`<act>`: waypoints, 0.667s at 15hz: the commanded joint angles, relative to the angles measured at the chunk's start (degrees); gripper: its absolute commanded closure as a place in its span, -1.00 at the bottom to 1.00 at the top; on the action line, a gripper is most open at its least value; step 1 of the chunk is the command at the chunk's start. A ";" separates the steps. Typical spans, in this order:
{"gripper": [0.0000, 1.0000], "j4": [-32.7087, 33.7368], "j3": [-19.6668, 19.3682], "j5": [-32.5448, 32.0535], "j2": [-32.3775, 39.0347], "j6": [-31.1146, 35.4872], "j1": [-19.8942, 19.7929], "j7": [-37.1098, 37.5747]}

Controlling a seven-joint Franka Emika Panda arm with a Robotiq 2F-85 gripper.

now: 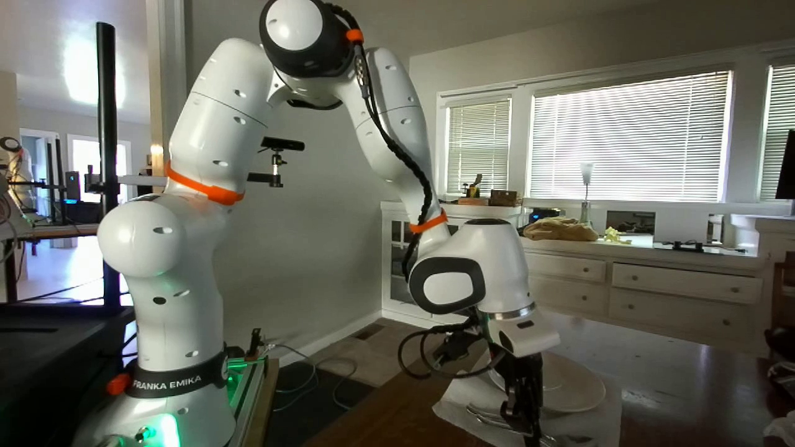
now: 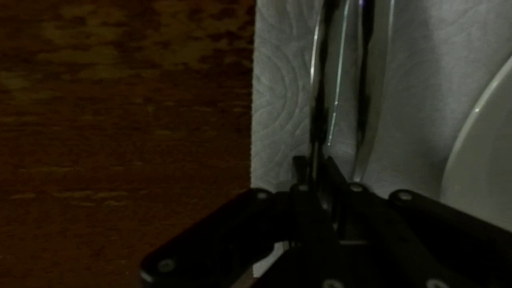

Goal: Put the fork next to the spoon

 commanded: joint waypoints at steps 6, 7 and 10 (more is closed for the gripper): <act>0.94 0.60 2.97 4.30 1.28 1.54 -1.57 -1.38; 0.94 0.62 2.79 4.17 1.34 1.57 -1.44 -1.37; 0.94 0.44 2.17 3.45 1.52 2.36 -0.90 -1.76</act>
